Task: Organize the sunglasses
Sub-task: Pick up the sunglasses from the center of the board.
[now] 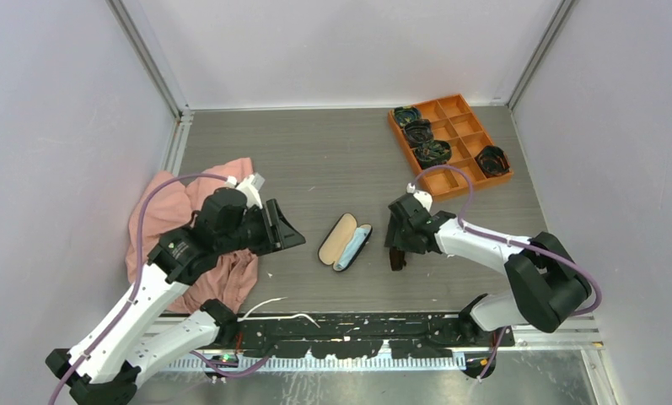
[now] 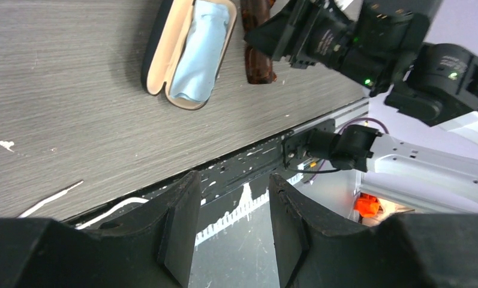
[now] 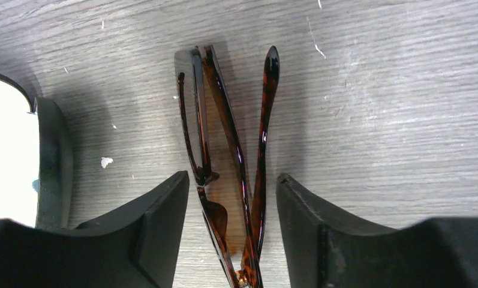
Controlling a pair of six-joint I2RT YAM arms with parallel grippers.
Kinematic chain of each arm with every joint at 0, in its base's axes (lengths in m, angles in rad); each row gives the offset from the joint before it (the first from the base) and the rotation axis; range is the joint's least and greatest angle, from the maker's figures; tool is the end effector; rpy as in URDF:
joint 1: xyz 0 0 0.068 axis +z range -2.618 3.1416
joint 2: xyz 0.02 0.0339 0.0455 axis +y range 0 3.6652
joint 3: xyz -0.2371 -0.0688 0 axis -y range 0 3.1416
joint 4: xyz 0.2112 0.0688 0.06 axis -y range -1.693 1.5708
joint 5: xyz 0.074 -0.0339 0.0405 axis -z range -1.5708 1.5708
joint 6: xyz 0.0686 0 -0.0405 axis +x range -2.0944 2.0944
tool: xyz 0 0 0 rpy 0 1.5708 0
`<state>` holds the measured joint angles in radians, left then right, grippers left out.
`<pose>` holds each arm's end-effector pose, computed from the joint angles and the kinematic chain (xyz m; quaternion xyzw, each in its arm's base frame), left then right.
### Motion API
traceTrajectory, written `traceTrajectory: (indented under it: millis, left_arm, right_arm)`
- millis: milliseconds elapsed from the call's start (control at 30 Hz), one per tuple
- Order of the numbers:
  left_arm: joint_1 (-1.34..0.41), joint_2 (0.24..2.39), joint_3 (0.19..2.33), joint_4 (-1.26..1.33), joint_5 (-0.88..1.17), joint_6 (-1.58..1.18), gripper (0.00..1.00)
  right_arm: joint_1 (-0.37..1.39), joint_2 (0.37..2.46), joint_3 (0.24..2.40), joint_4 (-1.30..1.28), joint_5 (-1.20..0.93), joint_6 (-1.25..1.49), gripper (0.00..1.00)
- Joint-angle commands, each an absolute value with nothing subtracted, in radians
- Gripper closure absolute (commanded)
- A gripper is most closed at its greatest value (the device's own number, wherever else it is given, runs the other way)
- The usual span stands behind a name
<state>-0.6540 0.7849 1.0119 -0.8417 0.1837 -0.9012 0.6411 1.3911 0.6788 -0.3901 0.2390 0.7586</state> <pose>0.1194 -0.1073 0.3055 -0.0671 0.8826 -0.3794 0.2693 0.2022 0.1306 0.1287 0.0843 0.9625 0.0597 0.2509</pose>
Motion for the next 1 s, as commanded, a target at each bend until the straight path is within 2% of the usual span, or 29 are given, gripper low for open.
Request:
traceTrajectory:
  millis: [0, 233, 333, 400, 633, 733, 867, 967]
  left_arm:
    - [-0.650, 0.805, 0.968, -0.818, 0.205, -0.879, 0.53]
    - [-0.651, 0.818, 0.954, -0.795, 0.215, -0.881, 0.53]
    - [-0.651, 0.829, 0.943, -0.767, 0.208, -0.874, 0.53]
    - [-0.652, 0.865, 0.925, -0.732, 0.192, -0.852, 0.53]
    - [-0.599, 1.129, 0.966, -0.709, 0.171, -0.737, 0.51]
    - [-0.524, 1.236, 1.011, -0.692, 0.180, -0.718, 0.51]
    - [-0.391, 1.365, 1.016, -0.601, 0.280, -0.725, 0.51]
    - [-0.386, 1.474, 1.057, -0.590, 0.323, -0.710, 0.52]
  right_arm:
    - [0.622, 1.410, 0.682, -0.315, 0.179, 0.725, 0.42]
    - [0.619, 1.394, 0.658, -0.295, 0.152, 0.749, 0.49]
    - [0.618, 1.387, 0.646, -0.286, 0.150, 0.760, 0.60]
    - [0.618, 1.387, 0.642, -0.282, 0.145, 0.764, 0.62]
    - [0.619, 1.357, 0.636, -0.288, 0.129, 0.772, 0.64]
    - [0.619, 1.316, 0.624, -0.297, 0.134, 0.780, 0.66]
    - [0.618, 1.249, 0.592, -0.305, 0.136, 0.796, 0.69]
    - [0.618, 1.208, 0.574, -0.319, 0.120, 0.808, 0.71]
